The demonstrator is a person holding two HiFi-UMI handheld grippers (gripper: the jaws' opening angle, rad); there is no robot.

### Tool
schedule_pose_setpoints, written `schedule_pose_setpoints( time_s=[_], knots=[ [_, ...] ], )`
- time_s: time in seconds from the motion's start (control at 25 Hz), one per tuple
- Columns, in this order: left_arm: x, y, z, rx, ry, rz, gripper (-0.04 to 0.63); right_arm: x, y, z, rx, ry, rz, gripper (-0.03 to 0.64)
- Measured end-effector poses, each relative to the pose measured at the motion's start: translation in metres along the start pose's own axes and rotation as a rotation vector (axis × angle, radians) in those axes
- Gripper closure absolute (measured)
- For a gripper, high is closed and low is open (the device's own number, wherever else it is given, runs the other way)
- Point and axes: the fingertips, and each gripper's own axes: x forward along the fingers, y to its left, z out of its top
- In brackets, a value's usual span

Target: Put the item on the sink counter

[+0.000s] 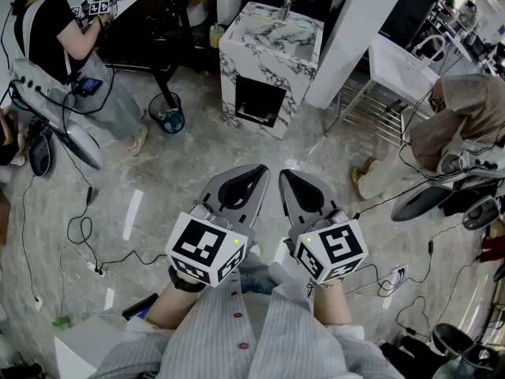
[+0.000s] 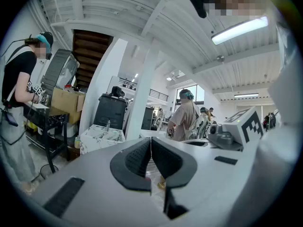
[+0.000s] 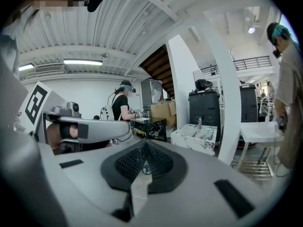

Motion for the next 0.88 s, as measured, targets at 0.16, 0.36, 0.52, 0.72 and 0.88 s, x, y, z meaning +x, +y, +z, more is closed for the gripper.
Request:
schedule_pose_setpoints(
  time_s=[0.16, 0.36, 0.52, 0.72, 0.88],
  knots=[
    [-0.002, -0.006, -0.001, 0.004, -0.005, 0.005, 0.577, -0.006, 0.002, 0.001, -0.007, -0.009, 0.009, 0.609],
    [0.005, -0.011, 0.000, 0.009, -0.002, 0.016, 0.577, -0.012, -0.006, 0.002, -0.002, -0.020, 0.003, 0.607],
    [0.008, -0.016, -0.004, 0.011, -0.003, 0.029, 0.577, -0.017, -0.013, -0.003, 0.002, -0.018, 0.010, 0.607],
    [0.016, -0.020, -0.013, 0.007, 0.009, 0.045, 0.577, -0.020, -0.029, -0.016, 0.027, -0.001, 0.004, 0.607],
    [0.026, -0.015, -0.015, -0.005, 0.011, 0.052, 0.577, -0.015, -0.040, -0.021, 0.041, 0.013, 0.008, 0.607]
  ],
)
